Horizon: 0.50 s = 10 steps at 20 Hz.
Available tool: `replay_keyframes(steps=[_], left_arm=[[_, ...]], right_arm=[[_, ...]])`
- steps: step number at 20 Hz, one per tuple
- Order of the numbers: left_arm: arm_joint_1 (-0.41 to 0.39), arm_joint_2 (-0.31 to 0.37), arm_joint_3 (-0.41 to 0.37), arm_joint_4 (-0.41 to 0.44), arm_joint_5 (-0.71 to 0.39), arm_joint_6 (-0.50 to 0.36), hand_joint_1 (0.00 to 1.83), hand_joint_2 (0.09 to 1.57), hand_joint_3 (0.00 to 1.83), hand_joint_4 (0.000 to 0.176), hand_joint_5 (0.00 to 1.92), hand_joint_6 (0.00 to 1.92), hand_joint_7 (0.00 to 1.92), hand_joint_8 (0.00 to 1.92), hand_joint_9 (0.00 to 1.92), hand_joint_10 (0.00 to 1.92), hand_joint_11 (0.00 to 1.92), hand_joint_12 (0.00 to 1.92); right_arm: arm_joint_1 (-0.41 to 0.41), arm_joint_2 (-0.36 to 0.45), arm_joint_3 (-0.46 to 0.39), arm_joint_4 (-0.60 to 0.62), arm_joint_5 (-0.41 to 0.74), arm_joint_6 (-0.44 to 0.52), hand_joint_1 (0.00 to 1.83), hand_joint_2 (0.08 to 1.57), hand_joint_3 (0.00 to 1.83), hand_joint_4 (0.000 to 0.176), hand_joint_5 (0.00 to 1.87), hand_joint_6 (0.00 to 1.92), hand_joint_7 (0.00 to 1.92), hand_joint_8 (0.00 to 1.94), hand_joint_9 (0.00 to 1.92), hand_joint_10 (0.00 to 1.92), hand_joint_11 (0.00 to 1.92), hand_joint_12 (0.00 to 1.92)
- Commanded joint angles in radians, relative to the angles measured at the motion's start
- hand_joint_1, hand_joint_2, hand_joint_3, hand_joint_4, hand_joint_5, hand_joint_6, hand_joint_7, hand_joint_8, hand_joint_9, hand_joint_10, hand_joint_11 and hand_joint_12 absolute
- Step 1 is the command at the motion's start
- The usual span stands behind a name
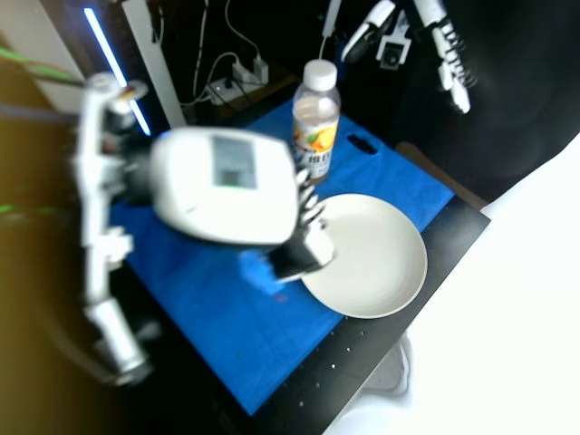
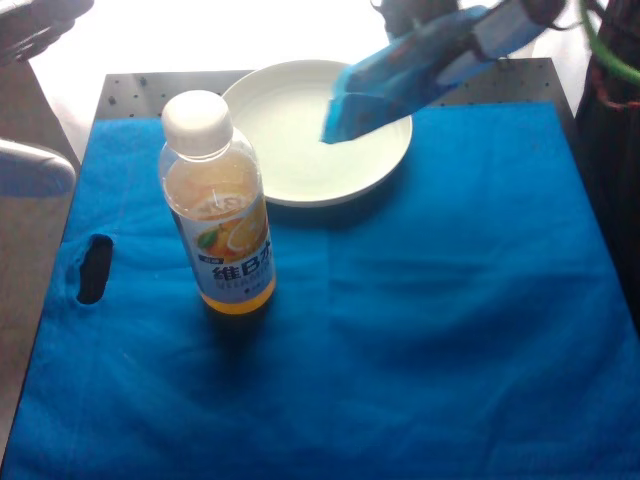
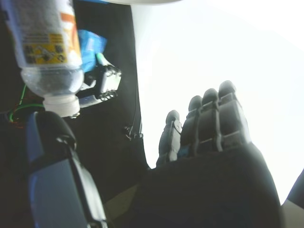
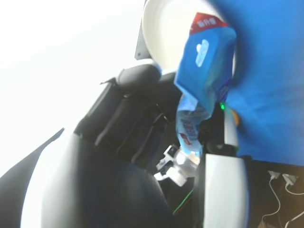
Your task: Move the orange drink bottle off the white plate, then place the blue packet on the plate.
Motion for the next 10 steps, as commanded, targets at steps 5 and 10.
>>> replay_keyframes(steps=[5,10], left_arm=[[-0.008,-0.020,0.020,-0.045,-0.118,-0.011,0.69,0.75,0.00,0.156,0.00,0.00,0.00,0.00,0.00,0.00,0.00,0.00],[-0.008,-0.033,0.031,-0.040,-0.134,-0.016,0.70,0.75,0.00,0.176,0.00,0.00,0.00,0.00,0.00,0.00,0.00,0.00]], right_arm=[[0.017,-0.098,0.097,0.042,-0.036,-0.004,1.26,1.13,0.00,0.000,0.95,0.93,0.96,1.12,0.92,1.50,0.86,1.77],[0.002,-0.170,0.164,0.042,-0.094,-0.004,1.22,1.13,0.00,0.000,0.99,0.87,0.92,1.19,0.92,0.67,0.64,1.38]])
